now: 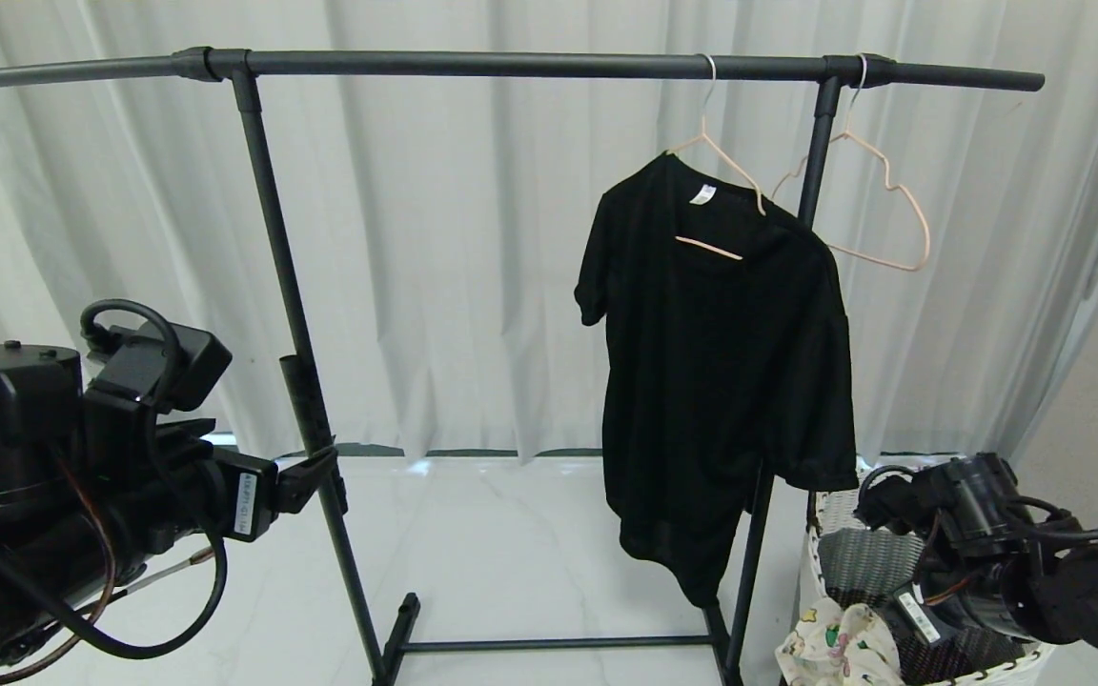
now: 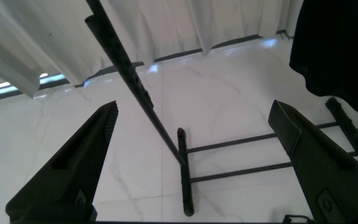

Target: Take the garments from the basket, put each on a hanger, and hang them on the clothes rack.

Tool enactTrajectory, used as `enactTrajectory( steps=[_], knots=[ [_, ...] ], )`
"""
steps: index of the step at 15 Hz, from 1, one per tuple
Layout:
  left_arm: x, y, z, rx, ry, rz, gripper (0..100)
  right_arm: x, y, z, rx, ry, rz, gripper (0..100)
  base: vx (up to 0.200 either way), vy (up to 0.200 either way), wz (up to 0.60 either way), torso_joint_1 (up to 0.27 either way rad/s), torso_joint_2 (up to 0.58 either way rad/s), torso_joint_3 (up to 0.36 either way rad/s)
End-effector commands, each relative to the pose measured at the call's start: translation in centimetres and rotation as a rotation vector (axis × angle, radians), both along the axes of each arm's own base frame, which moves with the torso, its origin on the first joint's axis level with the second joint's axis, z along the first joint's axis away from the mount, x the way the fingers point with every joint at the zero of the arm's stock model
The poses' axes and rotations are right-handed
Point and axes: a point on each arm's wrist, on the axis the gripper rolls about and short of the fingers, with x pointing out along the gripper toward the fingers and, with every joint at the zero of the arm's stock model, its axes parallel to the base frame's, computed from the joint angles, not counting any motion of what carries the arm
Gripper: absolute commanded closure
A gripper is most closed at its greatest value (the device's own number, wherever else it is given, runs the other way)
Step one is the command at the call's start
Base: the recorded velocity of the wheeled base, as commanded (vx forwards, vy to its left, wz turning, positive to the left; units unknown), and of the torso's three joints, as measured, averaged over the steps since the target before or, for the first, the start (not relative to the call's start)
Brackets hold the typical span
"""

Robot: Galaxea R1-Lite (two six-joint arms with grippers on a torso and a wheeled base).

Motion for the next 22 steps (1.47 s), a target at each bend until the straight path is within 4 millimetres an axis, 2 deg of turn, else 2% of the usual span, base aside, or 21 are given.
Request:
enactTrajectory(
  steps=[1, 5, 10, 13, 17, 18, 22],
  knots=[
    [-0.1, 0.0, 0.2, -0.002, -0.011, 0.002, 0, 0.9, 0.3, -2.9, -0.022, 0.067, 0.011, 0, 0.000, 0.000, 0.00, 0.000, 0.00, 0.000],
    [-0.7, 0.2, -0.4, 0.002, 0.004, 0.002, 0, 1.5, 0.4, -4.4, -0.025, 0.071, 0.008, 0, 0.000, 0.000, 0.00, 0.000, 0.00, 0.000],
    [-0.7, 0.2, -0.5, 0.005, 0.008, -0.001, 0, 2.6, -0.8, -5.7, -0.035, 0.058, -0.024, 0, 0.000, 0.000, 0.00, 0.000, 0.00, 0.000],
    [-0.7, 0.2, -0.5, 0.005, 0.008, -0.001, 0, 3.2, -0.8, -6.4, -0.027, 0.031, -0.025, 0, 0.000, 0.000, 0.00, 0.000, 0.00, 0.000],
    [-0.6, 0.1, -0.6, 0.006, 0.013, -0.001, 0, 3.3, -0.6, -6.5, -0.010, 0.029, 0.001, 0, 0.000, 0.000, 0.00, 0.000, 0.00, 0.000],
    [-0.6, 0.1, -0.6, 0.006, 0.013, -0.001, 0, 3.3, -0.6, -6.7, -0.006, 0.035, 0.004, 100, 0.000, 0.000, 0.00, 0.000, 0.00, 0.000],
    [-0.6, 0.2, -0.5, 0.006, 0.011, 0.001, 0, 3.2, -0.5, -6.4, 0.005, 0.029, 0.010, 100, 0.000, 0.000, 0.00, 0.000, 0.00, 0.000]
  ],
)
